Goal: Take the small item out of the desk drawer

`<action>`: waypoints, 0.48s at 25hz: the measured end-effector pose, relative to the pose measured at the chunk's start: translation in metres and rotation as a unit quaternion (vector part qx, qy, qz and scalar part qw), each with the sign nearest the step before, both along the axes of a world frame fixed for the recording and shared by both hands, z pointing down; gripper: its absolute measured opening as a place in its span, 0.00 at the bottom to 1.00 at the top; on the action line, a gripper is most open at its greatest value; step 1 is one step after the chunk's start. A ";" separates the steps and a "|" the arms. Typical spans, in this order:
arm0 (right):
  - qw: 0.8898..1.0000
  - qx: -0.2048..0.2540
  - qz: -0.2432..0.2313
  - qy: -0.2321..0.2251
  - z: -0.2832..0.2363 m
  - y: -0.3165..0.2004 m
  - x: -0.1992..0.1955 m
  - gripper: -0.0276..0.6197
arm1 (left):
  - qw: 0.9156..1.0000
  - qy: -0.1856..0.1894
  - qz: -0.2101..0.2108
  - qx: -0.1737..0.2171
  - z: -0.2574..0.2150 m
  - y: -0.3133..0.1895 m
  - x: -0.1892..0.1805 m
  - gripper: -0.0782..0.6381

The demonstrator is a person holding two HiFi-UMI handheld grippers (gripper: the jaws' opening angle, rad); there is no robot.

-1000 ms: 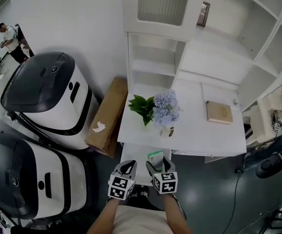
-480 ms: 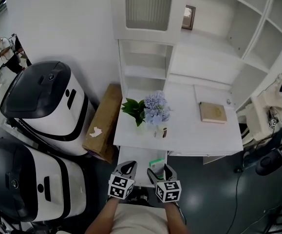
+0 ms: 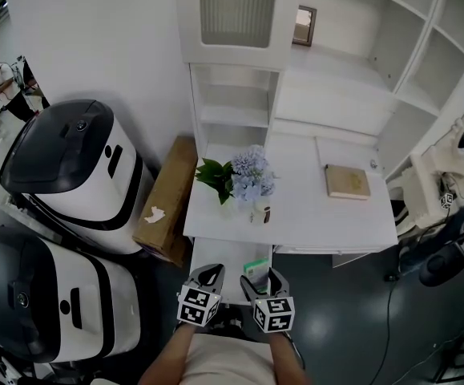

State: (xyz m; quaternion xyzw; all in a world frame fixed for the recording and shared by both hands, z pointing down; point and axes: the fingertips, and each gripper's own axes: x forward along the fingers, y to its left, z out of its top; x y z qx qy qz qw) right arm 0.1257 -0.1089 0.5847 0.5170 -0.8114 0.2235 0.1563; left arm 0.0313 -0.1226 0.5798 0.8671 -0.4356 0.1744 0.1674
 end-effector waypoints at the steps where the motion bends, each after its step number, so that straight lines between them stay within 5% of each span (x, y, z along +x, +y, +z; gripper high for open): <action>1: 1.000 0.000 0.001 -0.002 0.000 0.001 0.000 0.60 | 1.000 0.000 0.001 -0.001 0.000 0.001 0.001 0.13; 12: 1.000 -0.008 0.011 -0.010 0.008 0.009 0.000 0.60 | 1.000 -0.004 0.003 -0.011 0.007 0.012 -0.003 0.13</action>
